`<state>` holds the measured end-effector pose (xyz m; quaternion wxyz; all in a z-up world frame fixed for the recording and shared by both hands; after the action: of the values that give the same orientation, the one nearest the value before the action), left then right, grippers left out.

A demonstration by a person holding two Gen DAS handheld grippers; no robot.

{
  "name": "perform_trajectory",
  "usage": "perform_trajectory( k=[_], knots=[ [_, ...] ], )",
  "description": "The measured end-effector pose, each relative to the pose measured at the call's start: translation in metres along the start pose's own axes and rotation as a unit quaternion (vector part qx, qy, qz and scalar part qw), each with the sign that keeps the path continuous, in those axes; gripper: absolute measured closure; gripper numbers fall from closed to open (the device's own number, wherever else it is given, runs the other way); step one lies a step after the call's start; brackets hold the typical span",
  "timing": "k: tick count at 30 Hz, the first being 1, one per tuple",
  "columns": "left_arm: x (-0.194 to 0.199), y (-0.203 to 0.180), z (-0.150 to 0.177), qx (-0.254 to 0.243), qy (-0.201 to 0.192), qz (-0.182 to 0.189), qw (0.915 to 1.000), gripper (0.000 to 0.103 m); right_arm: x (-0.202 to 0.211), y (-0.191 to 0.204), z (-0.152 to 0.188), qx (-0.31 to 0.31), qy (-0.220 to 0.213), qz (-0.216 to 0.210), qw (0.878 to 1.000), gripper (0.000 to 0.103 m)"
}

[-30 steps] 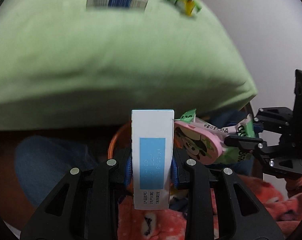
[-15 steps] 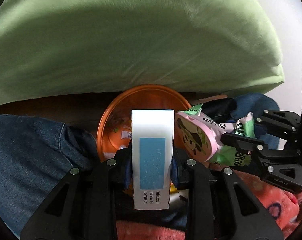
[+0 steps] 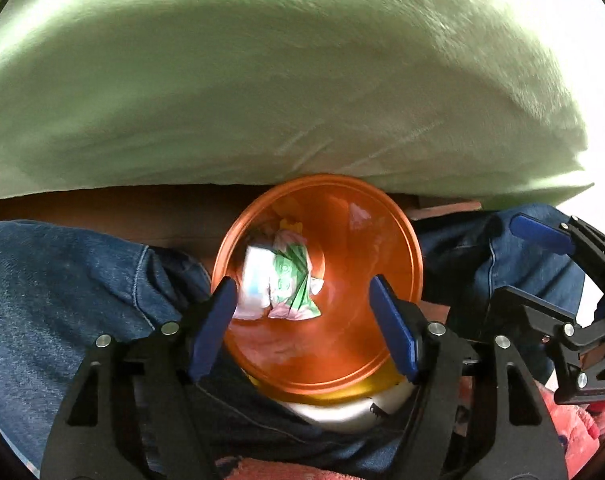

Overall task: Collect trash
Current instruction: 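Lower both tools over the orange bucket and open them, then raise both tools back toward the remaining items on the bed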

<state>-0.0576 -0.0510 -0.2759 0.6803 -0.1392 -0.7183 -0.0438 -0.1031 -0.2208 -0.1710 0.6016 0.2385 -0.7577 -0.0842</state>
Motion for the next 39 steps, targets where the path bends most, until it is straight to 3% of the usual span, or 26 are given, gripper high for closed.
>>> perform_trajectory(
  k=[11, 17, 19, 25, 28, 36, 39],
  knots=[
    [0.024, 0.008, -0.008, 0.014, -0.04, -0.015, 0.999, 0.036, 0.013, -0.009, -0.001, -0.013, -0.025, 0.005, 1.0, 0.032],
    [0.067, 0.012, -0.022, 0.017, -0.103, -0.025, 0.9942, 0.036, 0.035, -0.001, -0.012, -0.007, -0.062, 0.004, 0.998, 0.029],
    [0.087, 0.014, -0.03, 0.021, -0.127, -0.025, 0.9913, 0.031, 0.043, 0.002, -0.016, -0.001, -0.076, 0.006, 0.997, 0.028],
    [0.143, 0.027, -0.07, 0.038, -0.219, -0.03, 0.9746, 0.02, 0.059, 0.009, -0.025, 0.006, -0.11, -0.005, 0.994, 0.027],
    [0.158, 0.04, -0.094, 0.063, -0.243, -0.011, 0.9679, 0.018, 0.056, 0.012, -0.027, 0.008, -0.112, -0.009, 0.994, 0.027],
    [0.174, 0.067, -0.163, 0.107, -0.263, 0.046, 0.9576, 0.017, 0.054, 0.021, -0.028, 0.014, -0.114, -0.013, 0.993, 0.027],
    [0.171, 0.078, -0.186, 0.147, -0.255, 0.115, 0.9487, 0.017, 0.056, 0.022, -0.029, 0.016, -0.118, -0.01, 0.993, 0.027]
  ],
)
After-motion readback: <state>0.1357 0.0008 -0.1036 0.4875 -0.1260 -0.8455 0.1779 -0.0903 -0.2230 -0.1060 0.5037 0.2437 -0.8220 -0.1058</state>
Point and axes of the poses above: each gripper's, at about its wrist camera, not at the fingertips, and x roughly against the way its jaws point, y to its left, z to its underside, the point moved 7 cm from there along -x, roughly the way its jaws point, and after that the axes turned 10 degrees about -z, right-handed, at the moved point
